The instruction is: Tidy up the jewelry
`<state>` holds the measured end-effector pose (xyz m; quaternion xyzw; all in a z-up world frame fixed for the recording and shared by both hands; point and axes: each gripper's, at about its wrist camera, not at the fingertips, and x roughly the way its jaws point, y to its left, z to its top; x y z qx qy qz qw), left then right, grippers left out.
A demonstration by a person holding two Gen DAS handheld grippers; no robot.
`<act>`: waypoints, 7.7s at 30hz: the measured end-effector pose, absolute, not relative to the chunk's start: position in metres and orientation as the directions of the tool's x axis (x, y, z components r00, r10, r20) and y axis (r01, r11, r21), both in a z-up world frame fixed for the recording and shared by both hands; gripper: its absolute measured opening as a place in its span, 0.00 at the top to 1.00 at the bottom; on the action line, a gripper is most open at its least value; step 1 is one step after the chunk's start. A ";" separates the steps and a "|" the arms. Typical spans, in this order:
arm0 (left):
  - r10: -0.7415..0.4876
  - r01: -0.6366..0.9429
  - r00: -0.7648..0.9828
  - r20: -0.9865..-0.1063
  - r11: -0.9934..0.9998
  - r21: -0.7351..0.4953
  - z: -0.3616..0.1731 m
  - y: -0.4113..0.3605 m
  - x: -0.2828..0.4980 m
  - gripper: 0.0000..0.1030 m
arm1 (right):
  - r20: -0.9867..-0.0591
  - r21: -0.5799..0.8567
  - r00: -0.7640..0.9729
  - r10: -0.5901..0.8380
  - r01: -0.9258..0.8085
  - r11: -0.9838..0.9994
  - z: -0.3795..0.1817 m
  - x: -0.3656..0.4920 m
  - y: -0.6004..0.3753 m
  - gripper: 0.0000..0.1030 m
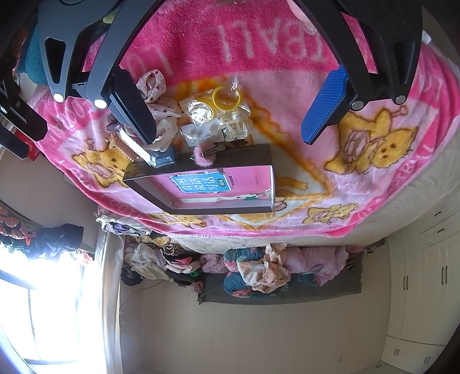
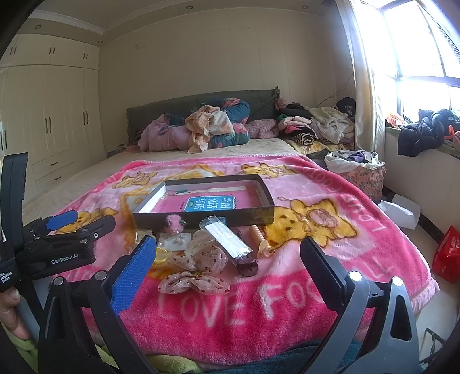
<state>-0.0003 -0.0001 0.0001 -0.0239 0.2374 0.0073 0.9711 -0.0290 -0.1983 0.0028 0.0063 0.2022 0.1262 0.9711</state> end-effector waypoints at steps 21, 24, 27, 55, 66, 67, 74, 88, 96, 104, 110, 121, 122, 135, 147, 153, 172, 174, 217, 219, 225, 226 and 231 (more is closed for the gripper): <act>0.002 -0.024 0.888 -0.459 0.999 -0.041 0.000 0.000 -0.001 0.10 | -0.388 0.066 0.887 0.248 -0.242 0.968 0.007 -0.029 -0.202 0.06; 0.001 -0.023 0.888 -0.459 0.999 -0.041 0.000 0.000 -0.001 0.10 | -0.388 0.066 0.887 0.250 -0.244 0.968 0.007 -0.029 -0.200 0.06; 0.002 -0.024 0.888 -0.459 0.999 -0.041 0.000 0.000 -0.001 0.10 | -0.389 0.066 0.887 0.249 -0.243 0.968 0.007 -0.029 -0.201 0.06; -0.003 -0.059 0.821 -0.571 0.994 -0.090 -0.019 0.026 0.029 0.10 | -0.449 0.032 0.838 0.310 -0.332 0.943 0.001 -0.006 -0.172 0.06; -0.037 -0.031 0.778 -0.627 0.995 -0.096 -0.027 0.031 0.062 0.10 | -0.504 0.037 0.797 0.333 -0.365 0.930 -0.008 0.024 -0.167 0.06; -0.047 -0.018 0.773 -0.633 0.995 -0.095 -0.028 0.030 0.067 0.10 | -0.510 0.037 0.794 0.331 -0.364 0.931 -0.008 0.027 -0.167 0.06; -0.069 0.026 0.758 -0.649 0.997 -0.076 -0.030 0.018 0.095 0.10 | -0.544 0.044 0.776 0.319 -0.353 0.935 -0.017 0.046 -0.175 0.06; -0.157 0.138 0.690 -0.707 0.987 -0.084 -0.045 -0.006 0.134 0.23 | -0.628 0.040 0.699 0.341 -0.409 0.912 -0.039 0.099 -0.185 0.13; -0.177 0.154 0.663 -0.727 0.983 -0.099 -0.055 -0.014 0.149 0.42 | -0.678 0.057 0.633 0.373 -0.461 0.886 -0.056 0.128 -0.181 0.30; -0.169 0.154 0.646 -0.744 0.984 -0.090 -0.063 -0.022 0.160 0.59 | -0.689 0.109 0.587 0.425 -0.496 0.861 -0.063 0.143 -0.178 0.47; -0.156 0.148 0.650 -0.744 0.986 -0.077 -0.066 -0.025 0.161 0.73 | -0.683 0.130 0.569 0.458 -0.522 0.843 -0.065 0.143 -0.176 0.61; -0.199 0.190 0.669 -0.717 0.977 -0.094 -0.046 -0.027 0.149 0.80 | -0.631 0.184 0.604 0.486 -0.492 0.851 -0.051 0.125 -0.196 0.62; -0.205 0.191 0.669 -0.715 0.976 -0.101 -0.044 -0.027 0.148 0.80 | -0.629 0.180 0.610 0.483 -0.490 0.853 -0.048 0.123 -0.196 0.62; -0.213 0.177 0.723 -0.657 0.977 -0.121 -0.009 -0.012 0.152 0.80 | -0.595 0.157 0.644 0.480 -0.493 0.856 -0.019 0.128 -0.189 0.62; -0.155 0.102 0.743 -0.651 0.988 -0.118 -0.011 0.014 0.191 0.80 | -0.595 0.146 0.654 0.467 -0.484 0.863 -0.006 0.174 -0.175 0.62; -0.139 0.084 0.735 -0.664 0.990 -0.115 -0.020 0.022 0.210 0.80 | -0.614 0.145 0.655 0.441 -0.455 0.878 -0.011 0.205 -0.174 0.62; -0.164 0.115 0.668 -0.726 0.986 -0.118 -0.054 0.015 0.246 0.79 | -0.698 0.108 0.639 0.324 -0.354 0.929 -0.048 0.268 -0.178 0.62; -0.164 0.116 0.666 -0.728 0.986 -0.117 -0.056 0.015 0.247 0.79 | -0.706 0.104 0.635 0.314 -0.346 0.932 -0.051 0.271 -0.178 0.62; -0.154 0.112 0.804 -0.575 0.988 -0.108 -0.010 0.012 0.176 0.11 | -0.529 0.121 0.786 0.319 -0.303 0.945 0.002 0.157 -0.205 0.10; -0.151 0.111 0.817 -0.556 0.988 -0.104 -0.006 0.012 0.169 0.11 | -0.517 0.117 0.795 0.317 -0.302 0.946 0.004 0.149 -0.205 0.10; -0.151 0.120 0.843 -0.517 0.988 -0.094 0.003 0.013 0.152 0.11 | -0.486 0.108 0.812 0.322 -0.310 0.945 0.010 0.127 -0.206 0.08; -0.151 0.121 0.844 -0.515 0.988 -0.092 0.003 0.013 0.150 0.11 | -0.483 0.107 0.814 0.323 -0.312 0.944 0.010 0.123 -0.206 0.08; -0.148 0.123 0.851 -0.504 0.989 -0.082 0.004 0.014 0.138 0.11 | -0.479 0.103 0.814 0.328 -0.320 0.942 0.011 0.110 -0.207 0.08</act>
